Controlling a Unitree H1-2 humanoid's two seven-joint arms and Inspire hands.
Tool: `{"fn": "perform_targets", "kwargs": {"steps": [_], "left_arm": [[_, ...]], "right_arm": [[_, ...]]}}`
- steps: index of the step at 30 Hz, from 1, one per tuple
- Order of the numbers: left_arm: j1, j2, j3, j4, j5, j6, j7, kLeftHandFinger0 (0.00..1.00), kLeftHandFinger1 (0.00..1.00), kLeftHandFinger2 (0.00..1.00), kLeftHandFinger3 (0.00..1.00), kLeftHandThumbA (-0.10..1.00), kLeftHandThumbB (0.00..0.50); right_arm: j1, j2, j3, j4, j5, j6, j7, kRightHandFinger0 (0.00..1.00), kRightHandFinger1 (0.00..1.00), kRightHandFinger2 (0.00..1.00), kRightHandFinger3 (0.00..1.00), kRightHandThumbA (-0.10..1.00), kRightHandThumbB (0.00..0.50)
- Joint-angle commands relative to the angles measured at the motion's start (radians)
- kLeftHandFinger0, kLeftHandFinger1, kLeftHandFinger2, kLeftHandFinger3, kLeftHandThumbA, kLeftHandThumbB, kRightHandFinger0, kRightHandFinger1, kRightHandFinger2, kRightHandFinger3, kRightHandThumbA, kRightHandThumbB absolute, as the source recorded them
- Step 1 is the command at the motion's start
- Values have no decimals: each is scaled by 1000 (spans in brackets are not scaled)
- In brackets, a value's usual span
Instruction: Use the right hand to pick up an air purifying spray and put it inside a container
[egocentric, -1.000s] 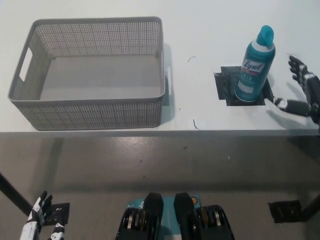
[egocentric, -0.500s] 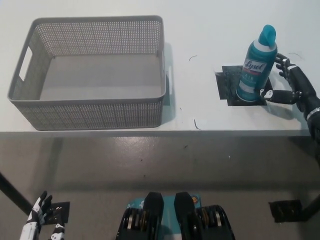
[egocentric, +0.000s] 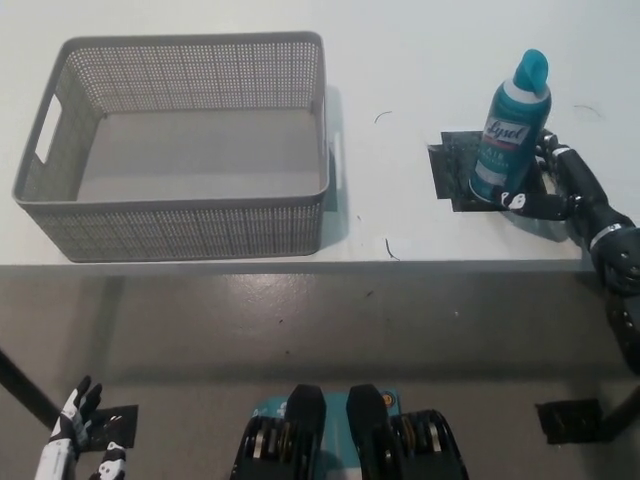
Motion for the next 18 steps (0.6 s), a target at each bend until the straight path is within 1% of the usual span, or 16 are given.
{"fn": "perform_targets", "kwargs": {"steps": [1,2,4,5,6,7,8,11,16,17,18], "left_arm": [[6,10,14,-30,-22,-25,8,947,1000,1000,1000,427,500],[5,8,14,-29,-38,-26,3,948,1000,1000,1000,400,500],[8,8,12,-36,-43,-11,-2,972,1000,1000,1000,418,500],[7,8,12,-35,-37,-11,1,973,1000,1000,1000,418,500],[5,8,12,-34,-31,-13,5,969,1000,1000,1000,394,500],[5,8,13,-34,-29,-14,6,968,1000,1000,1000,393,500],[4,10,11,-36,-25,-7,5,975,1000,1000,1000,339,497],[0,11,11,-31,-37,-8,1,980,1000,1000,1000,259,500],[-4,5,0,-27,-34,-2,-3,957,1000,1000,1000,171,500],[-6,6,-1,-25,-39,-3,-6,953,1000,1000,1000,143,500],[-5,5,-5,-22,-42,-6,-8,950,1000,1000,1000,119,500]], "right_arm": [[-83,24,0,33,3,-46,-13,1000,1000,1000,1000,791,500],[-87,28,7,23,-7,-41,-22,1000,1000,1000,1000,796,500],[-108,36,5,53,-3,-51,-20,1000,1000,1000,1000,783,500],[-114,44,1,50,4,-48,-15,1000,1000,1000,1000,753,500],[-122,51,-10,55,23,-51,2,1000,1000,1000,1000,715,500],[-124,52,-13,56,27,-53,7,1000,1000,1000,1000,713,500],[-136,60,-18,68,34,-54,11,1000,1000,1000,1000,715,500],[-165,78,-14,81,26,-47,-7,1000,1000,1000,1000,730,500],[-188,90,-5,84,9,-39,-31,1000,1000,1000,1000,753,500],[-192,93,-8,92,13,-46,-33,1000,1000,1000,1000,734,500],[-196,99,-16,95,21,-51,-38,1000,1000,1000,1000,692,500]]}}
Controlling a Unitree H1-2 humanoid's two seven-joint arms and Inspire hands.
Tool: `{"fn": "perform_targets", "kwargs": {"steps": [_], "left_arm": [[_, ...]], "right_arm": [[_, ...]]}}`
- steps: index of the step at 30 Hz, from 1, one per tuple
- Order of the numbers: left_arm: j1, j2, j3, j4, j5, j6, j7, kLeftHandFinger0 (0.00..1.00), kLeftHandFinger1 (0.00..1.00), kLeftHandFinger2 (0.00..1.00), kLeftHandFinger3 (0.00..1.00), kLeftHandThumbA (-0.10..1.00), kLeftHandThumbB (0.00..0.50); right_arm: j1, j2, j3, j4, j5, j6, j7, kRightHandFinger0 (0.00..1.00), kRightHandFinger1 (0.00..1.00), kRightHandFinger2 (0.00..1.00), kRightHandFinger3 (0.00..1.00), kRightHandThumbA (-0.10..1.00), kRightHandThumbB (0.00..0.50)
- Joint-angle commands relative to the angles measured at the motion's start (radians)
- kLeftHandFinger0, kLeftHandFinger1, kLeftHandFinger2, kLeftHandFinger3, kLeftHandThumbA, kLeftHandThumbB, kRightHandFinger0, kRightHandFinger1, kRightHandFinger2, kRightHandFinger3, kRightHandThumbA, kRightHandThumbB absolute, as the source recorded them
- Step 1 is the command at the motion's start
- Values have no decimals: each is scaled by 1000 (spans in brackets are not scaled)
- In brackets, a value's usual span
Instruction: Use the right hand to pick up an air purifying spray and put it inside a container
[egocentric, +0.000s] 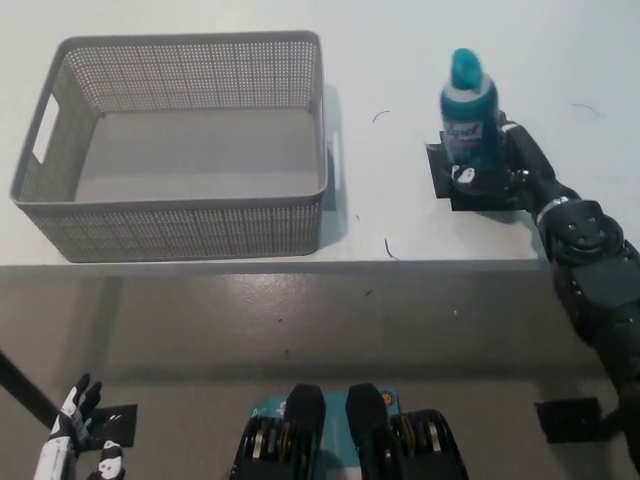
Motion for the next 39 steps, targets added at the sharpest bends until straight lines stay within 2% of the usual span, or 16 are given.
{"fn": "perform_targets", "kwargs": {"steps": [1,2,3,4,5,6,8,9,12,16,18,22,30,31,34,39], "left_arm": [[-4,10,-1,-17,-17,-13,-7,943,1000,1000,1000,109,500],[-3,9,-3,-16,-13,-14,-6,942,1000,1000,1000,109,500],[-3,10,-5,-17,-11,-13,-8,939,1000,1000,1000,127,500],[-3,11,-6,-19,-12,-11,-9,936,1000,1000,1000,100,500],[0,11,-8,-28,-4,2,-8,932,1000,1000,1000,90,500],[-3,12,-8,-29,-5,5,-7,927,1000,1000,1000,59,500],[0,12,-7,-24,-11,-2,-8,923,1000,1000,1000,41,500],[-1,14,-7,-19,-11,-3,-8,921,1000,1000,1000,38,500],[4,15,-10,-25,-31,16,-21,940,1000,1000,1000,11,500],[8,18,-10,-22,-38,6,-25,949,1000,1000,1000,20,500],[13,19,-8,-19,-35,4,-24,950,1000,1000,1000,35,500],[17,17,-4,-5,-39,-5,-25,956,1000,1000,1000,27,500],[15,15,-8,15,-25,-12,-21,935,1000,1000,1000,104,500],[16,13,-10,15,-22,-15,-21,927,1000,1000,1000,99,500],[13,6,-14,15,-7,-18,-13,901,1000,1000,1000,60,500],[10,1,-18,-1,-3,11,-14,909,1000,1000,1000,120,500]], "right_arm": [[-84,20,-14,-1,8,-44,-57,1000,1000,1000,1000,606,475],[-85,25,-15,0,2,-49,-85,1000,1000,1000,1000,582,464],[-85,34,-14,7,-18,-76,-170,1000,1000,1000,1000,402,430],[-85,53,-58,11,20,-95,-225,1000,1000,1000,1000,54,383],[-89,76,-105,15,60,-102,-283,859,849,860,857,-69,353],[-95,90,-137,18,88,-101,-305,505,531,598,662,-99,299],[-88,96,-148,12,80,-100,-308,326,352,451,566,-100,314],[-83,101,-163,-2,85,-87,-307,329,352,439,549,-100,333],[-69,106,-178,-40,71,-77,-320,421,410,470,557,-100,306],[-58,119,-224,-75,84,-71,-362,551,505,575,652,-100,266],[-54,125,-241,-91,88,-79,-385,483,478,561,627,-100,278],[-32,135,-256,-195,95,-88,-373,455,439,529,584,-100,311],[-40,206,-225,-497,102,36,-353,347,344,428,505,-100,331],[-48,221,-214,-527,99,60,-347,352,349,432,497,-100,352],[-72,238,-153,-560,36,63,-338,354,358,443,502,-100,349],[-138,282,-90,-567,31,89,-315,366,364,445,484,-100,367]]}}
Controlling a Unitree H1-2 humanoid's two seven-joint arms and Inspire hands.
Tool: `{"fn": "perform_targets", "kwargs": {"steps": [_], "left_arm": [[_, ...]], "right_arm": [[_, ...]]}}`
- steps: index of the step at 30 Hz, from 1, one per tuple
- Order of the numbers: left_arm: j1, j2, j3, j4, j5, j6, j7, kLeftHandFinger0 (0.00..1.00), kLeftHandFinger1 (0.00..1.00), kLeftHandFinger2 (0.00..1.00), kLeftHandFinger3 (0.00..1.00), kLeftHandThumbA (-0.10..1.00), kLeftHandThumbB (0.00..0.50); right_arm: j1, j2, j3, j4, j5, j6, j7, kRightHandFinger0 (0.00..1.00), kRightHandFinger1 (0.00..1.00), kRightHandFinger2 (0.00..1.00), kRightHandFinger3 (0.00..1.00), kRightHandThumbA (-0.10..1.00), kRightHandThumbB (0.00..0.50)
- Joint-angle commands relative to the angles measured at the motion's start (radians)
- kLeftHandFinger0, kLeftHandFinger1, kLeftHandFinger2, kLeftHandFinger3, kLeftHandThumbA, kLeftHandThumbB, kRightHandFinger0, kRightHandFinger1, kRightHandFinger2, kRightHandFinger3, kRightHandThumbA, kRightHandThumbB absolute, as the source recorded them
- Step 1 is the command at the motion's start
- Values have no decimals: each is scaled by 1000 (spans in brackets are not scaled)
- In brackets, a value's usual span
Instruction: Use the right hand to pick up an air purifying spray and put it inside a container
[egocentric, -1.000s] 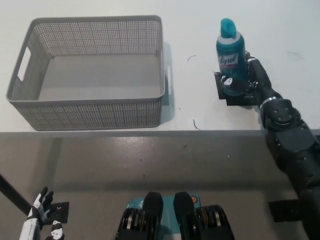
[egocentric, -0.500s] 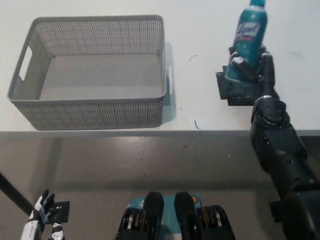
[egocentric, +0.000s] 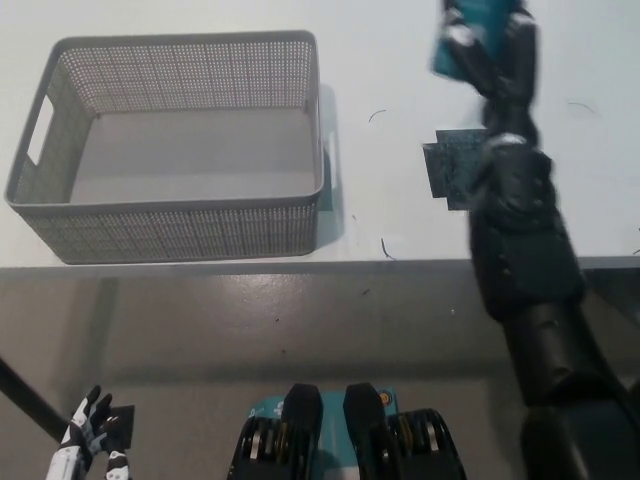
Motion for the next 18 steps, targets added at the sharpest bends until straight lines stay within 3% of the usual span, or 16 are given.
{"fn": "perform_targets", "kwargs": {"steps": [1,6,18], "left_arm": [[-1,4,-6,-26,2,-9,-1,912,1000,1000,1000,122,500],[-13,3,-8,-29,-12,0,-6,928,1000,1000,1000,76,500],[-16,8,-21,-44,-14,23,-18,937,1000,1000,1000,60,500]], "right_arm": [[-153,49,67,-62,-39,55,26,368,364,445,481,-100,366],[-210,74,120,-7,-65,31,30,395,363,431,476,-100,358],[-189,124,213,71,-90,51,67,312,328,428,475,-99,363]]}}
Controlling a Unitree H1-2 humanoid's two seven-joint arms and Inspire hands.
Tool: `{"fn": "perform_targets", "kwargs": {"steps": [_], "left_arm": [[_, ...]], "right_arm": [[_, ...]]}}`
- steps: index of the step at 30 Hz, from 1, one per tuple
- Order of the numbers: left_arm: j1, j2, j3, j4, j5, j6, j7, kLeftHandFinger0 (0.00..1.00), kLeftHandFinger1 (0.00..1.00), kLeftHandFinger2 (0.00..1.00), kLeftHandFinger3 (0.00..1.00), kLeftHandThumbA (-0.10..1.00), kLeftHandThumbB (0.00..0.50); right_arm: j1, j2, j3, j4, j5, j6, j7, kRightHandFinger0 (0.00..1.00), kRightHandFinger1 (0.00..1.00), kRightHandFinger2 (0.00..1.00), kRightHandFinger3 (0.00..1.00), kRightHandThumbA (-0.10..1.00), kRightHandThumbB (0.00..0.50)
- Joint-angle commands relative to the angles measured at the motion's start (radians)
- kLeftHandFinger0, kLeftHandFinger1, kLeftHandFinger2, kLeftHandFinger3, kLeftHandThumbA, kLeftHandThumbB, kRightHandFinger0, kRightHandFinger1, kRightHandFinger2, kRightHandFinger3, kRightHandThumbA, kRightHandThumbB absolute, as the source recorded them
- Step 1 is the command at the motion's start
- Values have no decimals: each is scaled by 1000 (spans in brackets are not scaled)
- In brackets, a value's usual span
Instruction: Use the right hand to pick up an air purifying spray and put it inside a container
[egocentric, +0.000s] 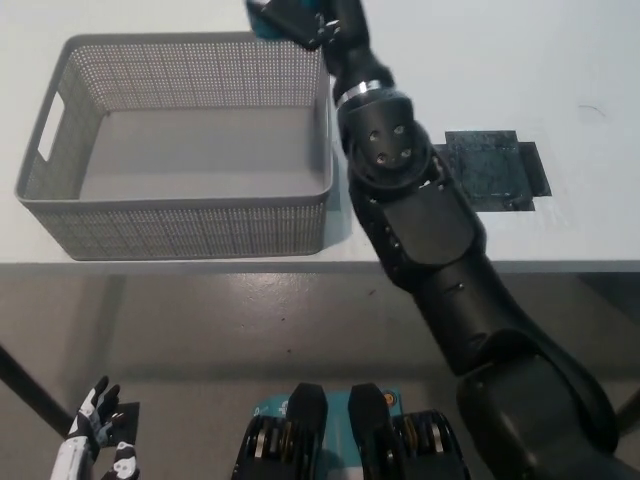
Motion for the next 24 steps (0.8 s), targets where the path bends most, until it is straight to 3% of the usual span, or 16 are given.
{"fn": "perform_targets", "kwargs": {"steps": [1,4,7,8,9,10,11,12,15,24], "left_arm": [[7,10,-7,-39,-17,8,-17,937,1000,1000,1000,59,500],[4,16,-8,-29,-4,2,-16,936,1000,1000,1000,98,500],[4,15,-7,-32,18,0,-6,910,1000,1000,1000,112,500],[1,15,-7,-34,19,3,-6,907,1000,1000,1000,112,500],[0,16,-7,-34,17,3,-8,905,1000,1000,1000,110,500],[0,17,-7,-33,15,3,-10,903,1000,1000,1000,109,500],[0,17,-6,-33,15,2,-9,903,1000,1000,1000,110,500],[1,18,-8,-36,17,3,-11,903,1000,1000,1000,110,500],[3,15,-6,-38,1,5,-17,927,1000,1000,1000,82,500],[1,18,-6,-40,-16,15,-32,948,1000,1000,1000,23,500]], "right_arm": [[-36,21,14,5,-24,-12,16,310,327,429,474,-100,363],[-17,13,38,59,-51,-28,17,314,331,435,480,-39,358],[10,15,43,107,-46,-70,18,349,365,438,477,-80,377],[19,11,50,120,-51,-88,21,428,445,499,520,-20,379],[25,8,56,125,-51,-102,36,567,613,651,665,102,414],[30,5,59,129,-45,-112,56,664,762,833,911,177,472],[31,6,56,132,-26,-97,90,770,870,951,1000,220,463],[40,11,39,119,26,-38,163,1000,1000,1000,1000,306,499],[50,8,35,104,48,-3,227,1000,1000,1000,1000,441,500],[58,-15,41,56,37,35,287,1000,1000,1000,1000,541,500]]}}
